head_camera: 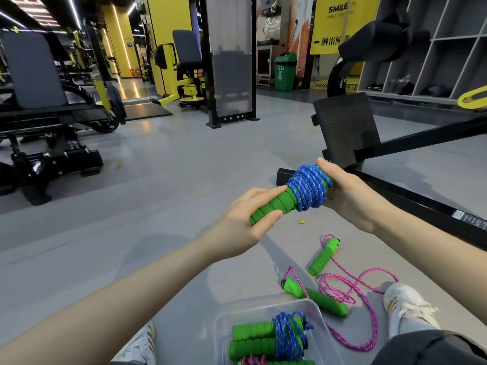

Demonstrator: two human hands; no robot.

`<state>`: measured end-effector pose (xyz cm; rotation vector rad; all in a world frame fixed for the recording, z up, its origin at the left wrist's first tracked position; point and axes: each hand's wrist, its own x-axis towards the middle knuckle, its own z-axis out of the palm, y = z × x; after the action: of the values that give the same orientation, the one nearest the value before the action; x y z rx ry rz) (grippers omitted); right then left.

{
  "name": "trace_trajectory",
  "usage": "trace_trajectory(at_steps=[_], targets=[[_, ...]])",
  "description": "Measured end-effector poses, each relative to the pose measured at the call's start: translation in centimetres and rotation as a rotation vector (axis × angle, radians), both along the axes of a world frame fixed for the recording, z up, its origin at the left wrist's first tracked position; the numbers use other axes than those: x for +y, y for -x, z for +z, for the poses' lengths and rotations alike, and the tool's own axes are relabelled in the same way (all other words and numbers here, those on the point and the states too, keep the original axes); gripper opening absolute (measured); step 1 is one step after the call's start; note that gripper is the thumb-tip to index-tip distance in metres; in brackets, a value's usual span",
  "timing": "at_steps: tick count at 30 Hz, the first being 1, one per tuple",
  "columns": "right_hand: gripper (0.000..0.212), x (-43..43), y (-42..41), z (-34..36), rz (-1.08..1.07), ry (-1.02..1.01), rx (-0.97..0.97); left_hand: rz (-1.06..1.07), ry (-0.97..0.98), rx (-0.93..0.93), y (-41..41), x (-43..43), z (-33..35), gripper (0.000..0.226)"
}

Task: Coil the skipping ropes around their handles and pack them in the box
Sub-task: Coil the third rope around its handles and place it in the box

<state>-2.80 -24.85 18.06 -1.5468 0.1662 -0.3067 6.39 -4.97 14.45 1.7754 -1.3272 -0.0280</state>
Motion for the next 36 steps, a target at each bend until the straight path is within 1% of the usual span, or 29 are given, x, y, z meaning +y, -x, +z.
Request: trace_trajectory(at_steps=[1,4,5,6,8,11,13,18,20,21,24,25,28,29,32,33,34,35,36], targets=[[0.039,0.0,0.0,0.0,-0.02,0.001,-0.01,-0.003,-0.004,0.028,0.1,-0.1,0.1,0.047],[0.061,0.0,-0.1,0.0,-0.06,0.025,-0.019,0.017,-0.017,0.165,0.2,-0.1,0.8,0.038],[0.065,0.0,0.0,-0.1,-0.053,0.028,-0.029,0.038,-0.021,0.198,0.1,0.0,1.0,0.037],[0.064,-0.1,0.1,-0.1,-0.035,0.025,-0.041,0.054,-0.024,0.215,-0.1,0.1,1.3,0.037],[0.05,-0.2,0.3,-0.3,0.002,0.025,-0.048,0.028,-0.033,0.269,-0.2,0.2,1.7,0.041],[0.03,-0.3,0.3,-0.5,0.016,0.035,-0.05,-0.048,-0.023,0.402,-0.2,0.7,2.1,0.037],[0.027,-0.3,0.3,-0.6,-0.004,0.018,-0.062,-0.076,-0.02,0.445,-0.3,1.0,2.3,0.037],[0.033,0.1,0.1,-0.6,-0.035,0.033,-0.083,-0.119,-0.02,0.574,-0.6,1.4,2.8,0.037],[0.043,0.6,0.0,-0.1,-0.025,0.035,-0.064,-0.114,-0.036,0.544,-0.6,1.4,2.9,0.036],[0.046,0.9,-0.1,0.1,-0.024,0.073,-0.049,-0.115,-0.059,0.514,-0.6,1.3,2.9,0.036],[0.047,1.6,-0.1,0.0,-0.088,0.2,-0.037,-0.137,-0.12,0.475,-0.4,1.2,2.9,0.039],[0.045,1.7,-0.1,-0.2,-0.121,0.213,-0.046,-0.143,-0.123,0.488,-0.3,1.2,2.9,0.039],[0.031,2.1,-0.3,-1.0,-0.253,0.231,-0.113,-0.145,-0.123,0.48,0.0,1.1,2.7,0.037],[0.031,2.2,-0.4,-1.1,-0.301,0.232,-0.133,-0.14,-0.114,0.475,0.2,0.9,2.6,0.035],[0.038,2.7,-0.7,-1.3,-0.403,0.209,-0.176,-0.094,-0.078,0.461,0.6,0.2,2.4,0.031],[0.039,2.8,-0.8,-1.3,-0.426,0.198,-0.173,-0.066,-0.073,0.429,0.6,0.0,2.4,0.029],[0.04,2.8,-0.8,-1.5,-0.445,0.185,-0.162,-0.008,-0.08,0.338,0.5,0.0,2.2,0.029],[0.04,2.8,-0.8,-1.6,-0.461,0.165,-0.145,0.081,-0.096,0.145,0.4,0.1,2.0,0.035],[0.04,2.8,-0.7,-1.9,-0.473,0.136,-0.124,0.175,-0.104,-0.12,0.3,0.2,1.7,0.045]])
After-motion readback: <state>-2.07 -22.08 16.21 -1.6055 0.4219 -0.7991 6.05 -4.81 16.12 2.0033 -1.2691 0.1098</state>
